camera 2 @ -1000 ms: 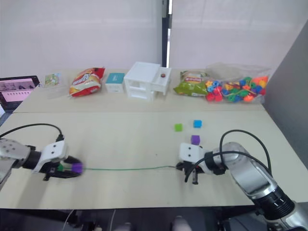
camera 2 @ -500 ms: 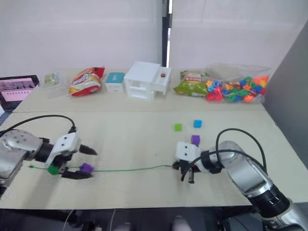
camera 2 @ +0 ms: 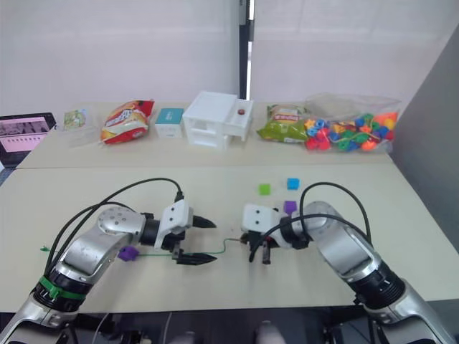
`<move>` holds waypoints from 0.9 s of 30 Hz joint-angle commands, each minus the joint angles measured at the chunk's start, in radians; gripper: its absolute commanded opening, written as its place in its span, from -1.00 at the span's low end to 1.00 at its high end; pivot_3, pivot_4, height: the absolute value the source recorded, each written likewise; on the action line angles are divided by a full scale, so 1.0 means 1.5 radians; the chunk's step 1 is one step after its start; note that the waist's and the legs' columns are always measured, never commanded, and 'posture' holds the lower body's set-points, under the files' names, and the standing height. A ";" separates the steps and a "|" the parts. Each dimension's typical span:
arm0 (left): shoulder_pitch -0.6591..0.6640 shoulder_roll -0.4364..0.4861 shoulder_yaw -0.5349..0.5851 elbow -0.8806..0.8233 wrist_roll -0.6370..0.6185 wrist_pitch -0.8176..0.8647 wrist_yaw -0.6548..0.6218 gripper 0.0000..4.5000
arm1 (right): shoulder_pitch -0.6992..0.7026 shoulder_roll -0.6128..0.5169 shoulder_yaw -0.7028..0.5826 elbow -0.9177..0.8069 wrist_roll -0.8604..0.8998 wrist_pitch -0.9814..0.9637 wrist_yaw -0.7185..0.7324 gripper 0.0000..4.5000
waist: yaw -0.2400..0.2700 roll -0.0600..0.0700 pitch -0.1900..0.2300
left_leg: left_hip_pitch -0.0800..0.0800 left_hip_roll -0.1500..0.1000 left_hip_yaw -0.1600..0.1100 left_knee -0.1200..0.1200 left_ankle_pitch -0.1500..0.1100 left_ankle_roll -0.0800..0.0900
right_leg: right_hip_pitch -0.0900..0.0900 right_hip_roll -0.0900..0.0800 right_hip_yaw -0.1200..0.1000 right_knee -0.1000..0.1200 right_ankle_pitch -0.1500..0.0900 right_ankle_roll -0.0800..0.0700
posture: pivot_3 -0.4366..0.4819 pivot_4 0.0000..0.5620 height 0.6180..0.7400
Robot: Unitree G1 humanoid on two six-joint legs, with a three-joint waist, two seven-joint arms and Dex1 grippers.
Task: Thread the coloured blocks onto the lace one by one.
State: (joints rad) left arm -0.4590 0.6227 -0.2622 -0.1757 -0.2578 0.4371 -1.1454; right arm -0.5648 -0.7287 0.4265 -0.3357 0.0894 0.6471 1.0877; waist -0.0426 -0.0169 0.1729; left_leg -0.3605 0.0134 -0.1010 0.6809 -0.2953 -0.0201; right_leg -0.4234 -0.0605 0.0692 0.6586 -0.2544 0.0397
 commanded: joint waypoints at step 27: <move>-0.034 -0.078 -0.053 0.044 0.035 -0.026 0.027 -0.98 | -0.009 0.001 0.003 -0.041 0.010 0.025 0.004 -1.00 | 0.001 0.000 0.000 | 0.000 0.000 0.000 0.000 0.000 0.000 | 0.000 0.000 0.000 0.000 0.000 0.000 | -0.05 -0.47 1.00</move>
State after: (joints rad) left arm -0.4999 0.5090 -0.3405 -0.1007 -0.2025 0.4130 -1.1082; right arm -0.5651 -0.7281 0.4434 -0.3596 0.0920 0.6855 1.0901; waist -0.0418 -0.0170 0.1729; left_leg -0.3607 0.0131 -0.1013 0.6810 -0.2952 -0.0202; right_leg -0.4234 -0.0606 0.0691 0.6585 -0.2544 0.0397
